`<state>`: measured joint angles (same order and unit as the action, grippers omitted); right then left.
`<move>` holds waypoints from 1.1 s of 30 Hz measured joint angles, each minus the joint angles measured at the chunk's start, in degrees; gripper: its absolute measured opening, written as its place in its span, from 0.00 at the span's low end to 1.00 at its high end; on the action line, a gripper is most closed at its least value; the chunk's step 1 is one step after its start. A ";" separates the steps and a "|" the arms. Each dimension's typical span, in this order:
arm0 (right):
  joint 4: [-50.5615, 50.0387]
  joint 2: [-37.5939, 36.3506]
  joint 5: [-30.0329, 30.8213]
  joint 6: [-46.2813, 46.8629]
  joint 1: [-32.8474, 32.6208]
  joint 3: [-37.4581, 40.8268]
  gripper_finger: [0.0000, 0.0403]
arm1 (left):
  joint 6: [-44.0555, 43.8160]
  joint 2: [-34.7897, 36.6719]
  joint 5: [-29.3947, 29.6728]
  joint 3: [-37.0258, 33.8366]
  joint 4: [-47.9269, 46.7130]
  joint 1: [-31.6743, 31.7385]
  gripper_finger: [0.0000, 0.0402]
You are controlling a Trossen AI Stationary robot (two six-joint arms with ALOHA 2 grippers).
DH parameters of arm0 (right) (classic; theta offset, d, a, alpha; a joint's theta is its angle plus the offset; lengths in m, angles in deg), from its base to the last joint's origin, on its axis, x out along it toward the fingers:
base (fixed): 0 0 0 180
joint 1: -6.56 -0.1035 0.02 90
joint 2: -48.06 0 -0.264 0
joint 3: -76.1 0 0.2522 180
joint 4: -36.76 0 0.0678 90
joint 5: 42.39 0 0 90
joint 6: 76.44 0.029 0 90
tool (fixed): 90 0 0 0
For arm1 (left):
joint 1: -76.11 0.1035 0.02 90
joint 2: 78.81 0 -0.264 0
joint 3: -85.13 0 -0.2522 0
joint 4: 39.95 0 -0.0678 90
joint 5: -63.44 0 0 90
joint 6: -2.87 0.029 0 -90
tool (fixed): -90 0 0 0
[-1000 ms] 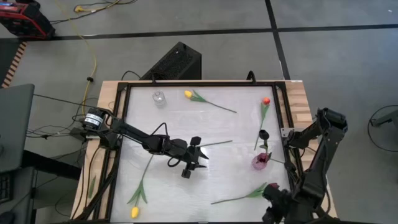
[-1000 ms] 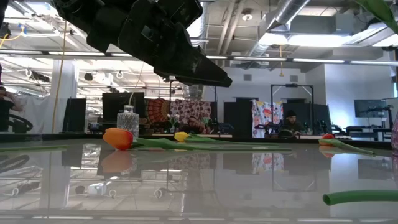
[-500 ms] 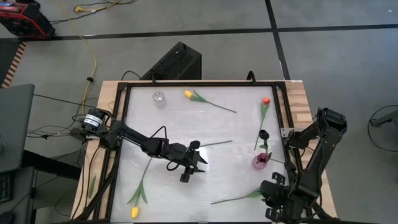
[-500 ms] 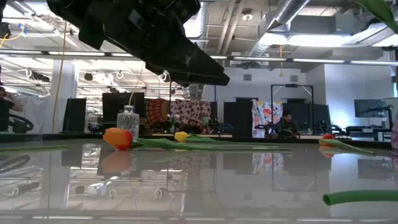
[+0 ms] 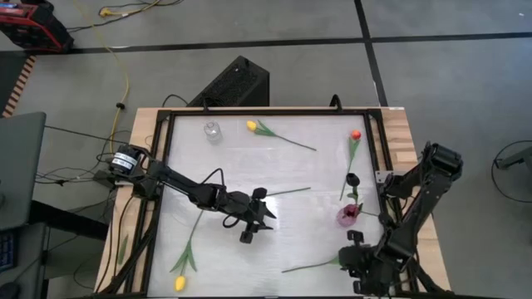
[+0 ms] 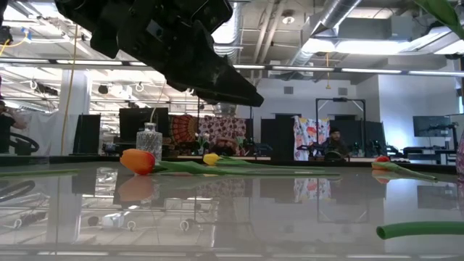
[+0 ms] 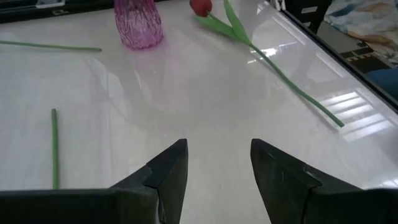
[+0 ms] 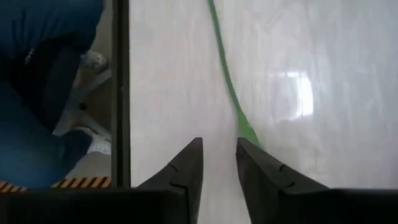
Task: Sort flowers into vase by color
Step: Put the dark red flower into the pink vase
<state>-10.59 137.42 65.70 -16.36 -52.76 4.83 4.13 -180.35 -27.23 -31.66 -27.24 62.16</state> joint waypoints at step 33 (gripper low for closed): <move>4.08 11.75 -4.64 -7.98 3.59 2.97 0.46 | -0.20 0.00 0.00 0.00 -0.51 0.00 0.41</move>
<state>-6.51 149.17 61.06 -24.35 -49.18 7.80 3.92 -180.35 -27.23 -31.66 -27.76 62.16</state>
